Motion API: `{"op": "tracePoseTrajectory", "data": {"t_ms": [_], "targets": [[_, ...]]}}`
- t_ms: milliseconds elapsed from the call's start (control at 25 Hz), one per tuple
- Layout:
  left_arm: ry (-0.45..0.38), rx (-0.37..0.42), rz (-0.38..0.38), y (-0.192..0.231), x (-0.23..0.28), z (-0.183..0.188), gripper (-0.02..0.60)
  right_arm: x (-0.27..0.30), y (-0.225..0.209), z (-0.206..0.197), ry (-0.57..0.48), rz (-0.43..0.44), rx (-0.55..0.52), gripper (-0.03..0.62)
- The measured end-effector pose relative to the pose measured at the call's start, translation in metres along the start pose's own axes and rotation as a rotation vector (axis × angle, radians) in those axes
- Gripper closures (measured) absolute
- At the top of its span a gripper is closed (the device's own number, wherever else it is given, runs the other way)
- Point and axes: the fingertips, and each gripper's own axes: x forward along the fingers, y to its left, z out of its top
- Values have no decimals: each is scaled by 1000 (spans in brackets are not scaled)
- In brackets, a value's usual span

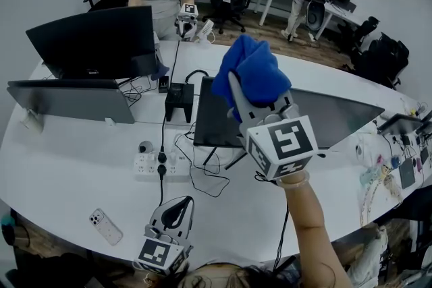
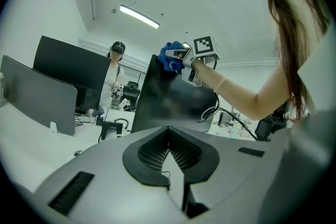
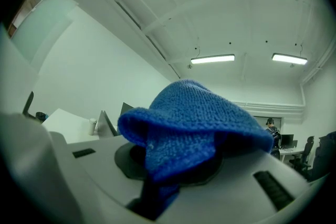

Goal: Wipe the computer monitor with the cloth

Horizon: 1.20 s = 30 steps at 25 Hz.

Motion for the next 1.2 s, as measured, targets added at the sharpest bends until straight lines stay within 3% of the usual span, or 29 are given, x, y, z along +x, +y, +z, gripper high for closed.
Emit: {"op": "tracePoseTrajectory", "data": {"t_ms": [1200], "targets": [[2,8,-7,-49,28,0,572,-22,-30,-12,8,50,29,508]]}}
